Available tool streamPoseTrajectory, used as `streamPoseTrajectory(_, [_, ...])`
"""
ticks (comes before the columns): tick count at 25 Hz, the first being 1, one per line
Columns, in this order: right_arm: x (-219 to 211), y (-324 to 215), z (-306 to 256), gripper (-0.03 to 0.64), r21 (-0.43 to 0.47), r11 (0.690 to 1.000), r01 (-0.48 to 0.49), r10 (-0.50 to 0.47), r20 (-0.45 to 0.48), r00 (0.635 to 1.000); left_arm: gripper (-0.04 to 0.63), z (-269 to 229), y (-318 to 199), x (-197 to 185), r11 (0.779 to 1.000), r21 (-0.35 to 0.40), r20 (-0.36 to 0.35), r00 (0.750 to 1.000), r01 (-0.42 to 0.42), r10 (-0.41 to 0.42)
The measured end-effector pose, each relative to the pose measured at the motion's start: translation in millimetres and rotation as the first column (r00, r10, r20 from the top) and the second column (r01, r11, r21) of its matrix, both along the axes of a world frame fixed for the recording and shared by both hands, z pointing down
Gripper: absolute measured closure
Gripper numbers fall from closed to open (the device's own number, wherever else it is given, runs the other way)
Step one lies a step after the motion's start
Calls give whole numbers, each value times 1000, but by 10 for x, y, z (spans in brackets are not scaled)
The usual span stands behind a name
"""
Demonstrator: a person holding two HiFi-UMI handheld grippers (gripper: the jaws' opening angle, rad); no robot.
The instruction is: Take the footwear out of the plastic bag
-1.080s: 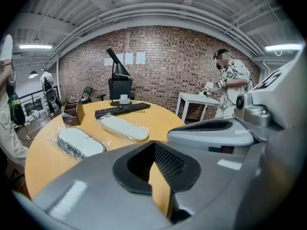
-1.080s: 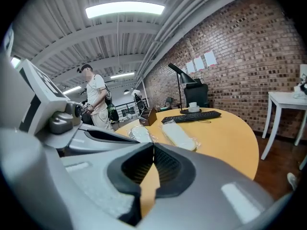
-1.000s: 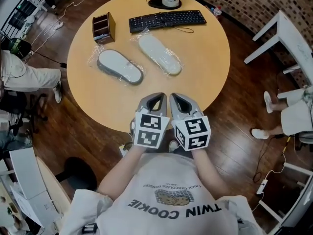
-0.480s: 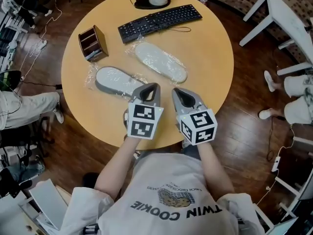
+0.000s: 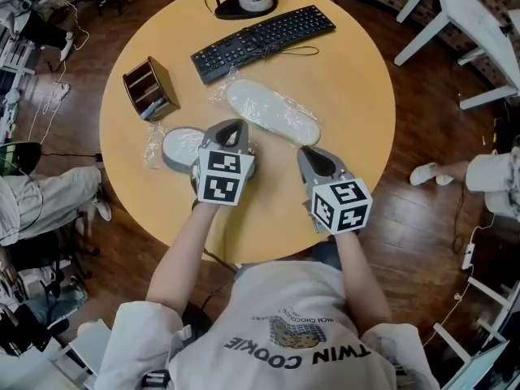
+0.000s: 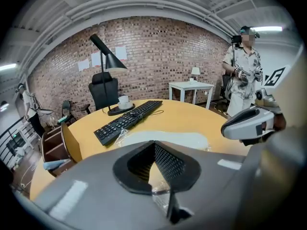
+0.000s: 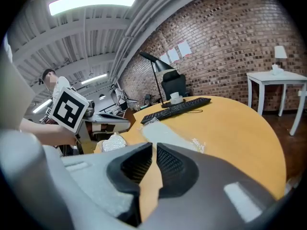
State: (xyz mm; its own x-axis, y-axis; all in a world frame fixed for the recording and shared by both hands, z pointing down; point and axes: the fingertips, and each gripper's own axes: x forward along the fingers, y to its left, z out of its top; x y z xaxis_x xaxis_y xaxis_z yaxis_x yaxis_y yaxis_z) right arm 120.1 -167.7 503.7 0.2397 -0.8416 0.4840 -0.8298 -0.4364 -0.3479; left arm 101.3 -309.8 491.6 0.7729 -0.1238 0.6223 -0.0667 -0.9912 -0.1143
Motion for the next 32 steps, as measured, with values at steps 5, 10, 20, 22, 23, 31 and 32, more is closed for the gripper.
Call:
streamPoseTrajectory(5, [108,21,179,591,-5,999,-51,52,67,996,588,153,-322,148,998,55,32,999,-32,30])
streamPoseTrajectory(10, [244,71,294,583,-15,997,-79,80,82,993,588,396,-593,335,991,102,86,994,-82,73])
streamPoseTrajectory(20, [389,162,501,563,-21,989,-147,148,174,974,588,682,-1131,549,982,163,158,985,-92,66])
streamPoseTrajectory(22, [425,165,540,561,-32,990,-141,144,166,975,588,762,-1208,551,981,170,180,982,-94,63])
streamPoseTrajectory(23, [437,173,557,562,-40,990,-138,142,160,977,588,809,-1227,547,981,169,191,980,-96,63])
streamPoseTrajectory(31, [494,254,698,561,-78,987,-138,151,183,971,589,1030,-1242,536,982,142,259,962,-122,83])
streamPoseTrajectory(32, [512,261,719,562,-79,987,-137,150,192,970,589,1056,-1242,539,982,139,269,959,-124,83])
